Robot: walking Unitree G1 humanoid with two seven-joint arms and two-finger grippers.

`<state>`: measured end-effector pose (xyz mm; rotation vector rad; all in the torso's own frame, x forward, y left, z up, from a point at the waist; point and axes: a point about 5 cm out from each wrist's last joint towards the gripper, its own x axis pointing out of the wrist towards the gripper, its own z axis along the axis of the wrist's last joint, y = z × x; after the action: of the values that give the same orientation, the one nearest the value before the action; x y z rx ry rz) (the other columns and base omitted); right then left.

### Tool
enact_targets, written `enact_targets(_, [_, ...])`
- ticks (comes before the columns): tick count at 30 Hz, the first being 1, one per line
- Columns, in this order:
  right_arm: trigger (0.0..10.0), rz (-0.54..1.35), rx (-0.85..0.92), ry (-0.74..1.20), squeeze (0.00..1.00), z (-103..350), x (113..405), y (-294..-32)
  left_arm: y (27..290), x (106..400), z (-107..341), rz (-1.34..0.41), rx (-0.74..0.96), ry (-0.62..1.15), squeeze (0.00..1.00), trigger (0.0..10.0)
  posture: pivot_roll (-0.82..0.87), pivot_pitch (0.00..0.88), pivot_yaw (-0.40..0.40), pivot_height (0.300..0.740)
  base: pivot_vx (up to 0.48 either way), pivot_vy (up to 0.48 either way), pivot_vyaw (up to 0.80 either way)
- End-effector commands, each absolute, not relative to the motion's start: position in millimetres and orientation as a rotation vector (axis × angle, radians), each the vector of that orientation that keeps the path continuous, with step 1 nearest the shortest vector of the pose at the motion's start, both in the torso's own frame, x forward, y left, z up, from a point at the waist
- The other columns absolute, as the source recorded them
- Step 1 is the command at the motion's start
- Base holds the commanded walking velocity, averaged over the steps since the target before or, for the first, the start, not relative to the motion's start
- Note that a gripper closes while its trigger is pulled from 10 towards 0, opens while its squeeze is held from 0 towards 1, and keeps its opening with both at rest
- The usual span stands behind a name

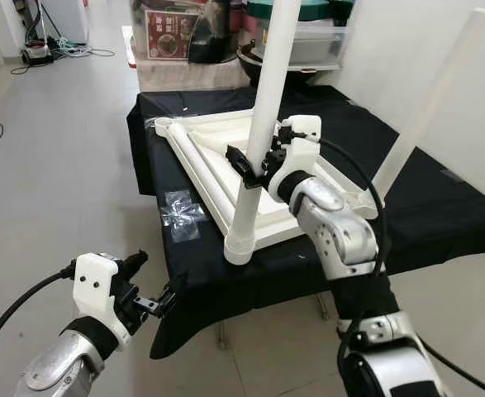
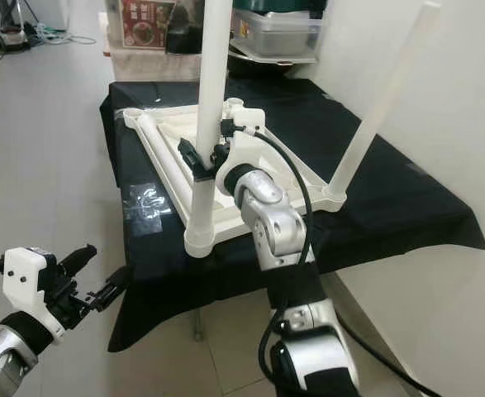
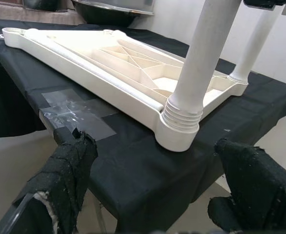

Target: Building children table

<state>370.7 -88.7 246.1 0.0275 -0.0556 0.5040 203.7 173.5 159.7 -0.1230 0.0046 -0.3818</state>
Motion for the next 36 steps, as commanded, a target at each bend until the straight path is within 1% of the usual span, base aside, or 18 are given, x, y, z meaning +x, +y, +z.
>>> enact_targets(1, [10.0,0.541,0.061,-0.077,0.0,247,380,-104,173,204,156,-0.391,-0.107,0.022,0.0,10.0,0.11,0.0,-0.104,0.74,0.0,0.0,0.0])
enact_targets(6, [10.0,0.705,0.064,-0.064,0.0,245,386,-113,173,204,155,-0.39,-0.105,0.022,0.0,10.0,0.12,0.0,-0.112,0.74,0.0,0.0,0.0])
enact_targets(9, [10.0,0.715,0.059,-0.066,0.0,245,386,-114,173,204,155,-0.391,-0.105,0.022,0.0,10.0,0.12,0.0,-0.112,0.74,0.0,0.0,0.0])
enact_targets(11, [10.0,0.799,0.077,-0.064,0.0,242,384,-111,172,203,155,-0.392,-0.105,0.025,0.0,10.0,0.12,0.0,-0.112,0.74,0.0,0.0,0.0])
enact_targets(12, [8.7,0.834,0.088,-0.058,0.0,239,384,-109,172,204,155,-0.394,-0.105,0.025,0.0,10.0,0.12,0.0,-0.112,0.74,0.0,0.0,0.0])
enact_targets(16, [8.7,0.861,0.094,-0.056,0.0,236,384,-108,172,204,155,-0.395,-0.105,0.026,0.0,10.0,0.12,0.0,-0.112,0.74,0.0,0.0,0.0])
enact_targets(17, [3.9,0.865,0.088,-0.054,0.0,232,386,-107,172,204,155,-0.395,-0.103,0.025,0.0,10.0,0.13,0.0,-0.112,0.74,0.0,0.0,0.0])
enact_targets(18, [2.3,0.863,0.081,-0.052,0.0,230,387,-107,172,204,155,-0.395,-0.102,0.024,0.0,10.0,0.13,0.0,-0.112,0.74,0.0,0.0,0.0])
enact_targets(19, [2.3,0.863,0.081,-0.052,0.0,230,387,-107,172,204,155,-0.395,-0.102,0.024,0.0,10.0,0.13,0.0,-0.112,0.74,0.0,0.0,0.0])
enact_targets(20, [0.0,0.864,0.081,-0.067,0.0,228,390,-108,173,204,156,-0.394,-0.099,0.023,0.0,10.0,0.14,0.0,-0.116,0.74,0.0,0.0,0.0])
enact_targets(25, [0.0,0.829,0.094,-0.08,0.0,228,392,-112,174,204,156,-0.391,-0.097,0.023,0.0,10.0,0.14,0.0,-0.116,0.74,0.0,0.0,0.0])
enact_targets(30, [0.0,0.73,0.109,-0.078,0.0,226,396,-117,174,203,155,-0.39,-0.095,0.024,0.0,10.0,0.14,0.0,-0.12,0.74,0.0,0.0,0.0])
enact_targets(31, [0.0,0.593,0.108,-0.048,0.0,221,398,-120,174,203,155,-0.39,-0.096,0.024,0.0,10.0,0.14,0.0,-0.12,0.74,0.0,0.0,0.0])
enact_targets(32, [0.0,0.593,0.108,-0.048,0.0,221,398,-120,174,203,155,-0.39,-0.096,0.024,0.0,10.0,0.14,0.0,-0.12,0.74,0.0,0.0,0.0])
enact_targets(33, [0.0,0.497,0.106,-0.028,0.0,217,400,-123,174,203,155,-0.39,-0.096,0.024,0.0,10.0,0.14,0.0,-0.12,0.74,0.0,0.0,0.0])
enact_targets(34, [0.0,0.328,0.085,0.027,0.0,206,397,-126,174,202,155,-0.389,-0.096,0.025,0.0,10.0,0.14,0.0,-0.118,0.74,0.0,0.0,0.0])
enact_targets(35, [0.0,0.202,0.083,0.062,0.0,194,390,-123,173,203,155,-0.39,-0.096,0.025,0.0,10.0,0.14,0.0,-0.118,0.74,0.0,0.0,0.0])
enact_targets(36, [0.0,0.111,0.1,0.095,0.0,183,379,-114,172,203,154,-0.391,-0.096,0.024,0.0,10.0,0.13,0.0,-0.114,0.74,0.0,0.0,0.0])
